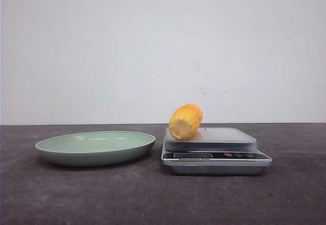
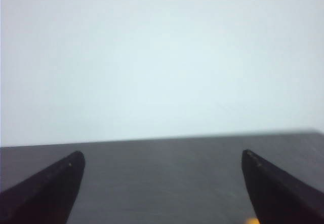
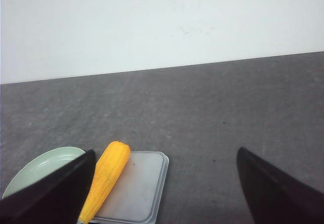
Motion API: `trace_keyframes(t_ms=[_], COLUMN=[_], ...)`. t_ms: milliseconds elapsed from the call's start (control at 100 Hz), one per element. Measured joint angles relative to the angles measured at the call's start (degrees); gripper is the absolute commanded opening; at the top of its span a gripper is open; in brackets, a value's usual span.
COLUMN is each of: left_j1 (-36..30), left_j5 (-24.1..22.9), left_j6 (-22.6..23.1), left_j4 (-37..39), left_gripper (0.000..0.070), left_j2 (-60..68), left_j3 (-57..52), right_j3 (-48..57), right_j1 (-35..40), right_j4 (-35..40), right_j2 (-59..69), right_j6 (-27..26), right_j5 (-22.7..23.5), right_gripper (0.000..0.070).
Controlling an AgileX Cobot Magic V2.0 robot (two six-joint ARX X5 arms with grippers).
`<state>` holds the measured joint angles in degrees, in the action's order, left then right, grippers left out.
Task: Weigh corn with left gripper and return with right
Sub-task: 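Raise the left gripper away from the scale, then lower the right gripper onto the corn on the scale and close it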
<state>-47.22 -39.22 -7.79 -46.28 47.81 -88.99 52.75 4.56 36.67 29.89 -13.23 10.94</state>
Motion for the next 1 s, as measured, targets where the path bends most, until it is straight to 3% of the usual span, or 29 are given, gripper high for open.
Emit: trace_keyframes(t_ms=[120,210,350,430,560,840,1000], left_j1=[0.11,0.72,2.6,4.46,8.57,19.52,23.67], left_j5=[-6.01,-6.03,-5.42,-2.95,3.37,18.01,21.62], left_j6=[-0.33,-2.86,-10.67,-15.15,-18.82,-19.89,-19.78], left_j4=[-8.76,-16.06,-28.68,-34.82,-35.15,-35.15,-35.15], left_gripper=[0.059,0.059,0.059,0.0591,0.059,0.059,0.059], left_j2=[-11.3,-17.88,-24.37,-25.86,-27.02,-30.29,-33.16], left_j3=[-0.17,-0.17,-0.17,-0.04,1.44,6.73,11.26], right_j3=[0.0,0.0,0.0,0.0,0.0,0.0,0.0], right_j1=[0.46,1.03,1.88,2.6,4.24,10.75,17.44], right_j4=[0.0,-0.02,0.0,-0.02,-0.07,-6.36,-13.99], right_j2=[0.09,0.46,1.79,3.17,6.62,18.73,27.15], right_j6=[0.92,1.07,1.4,1.44,1.44,1.16,-0.66], right_j5=[0.0,0.04,1.07,1.29,1.51,1.44,-0.5], right_gripper=[0.0563,0.0563,0.0563,0.0563,0.0564,0.0564,0.0565])
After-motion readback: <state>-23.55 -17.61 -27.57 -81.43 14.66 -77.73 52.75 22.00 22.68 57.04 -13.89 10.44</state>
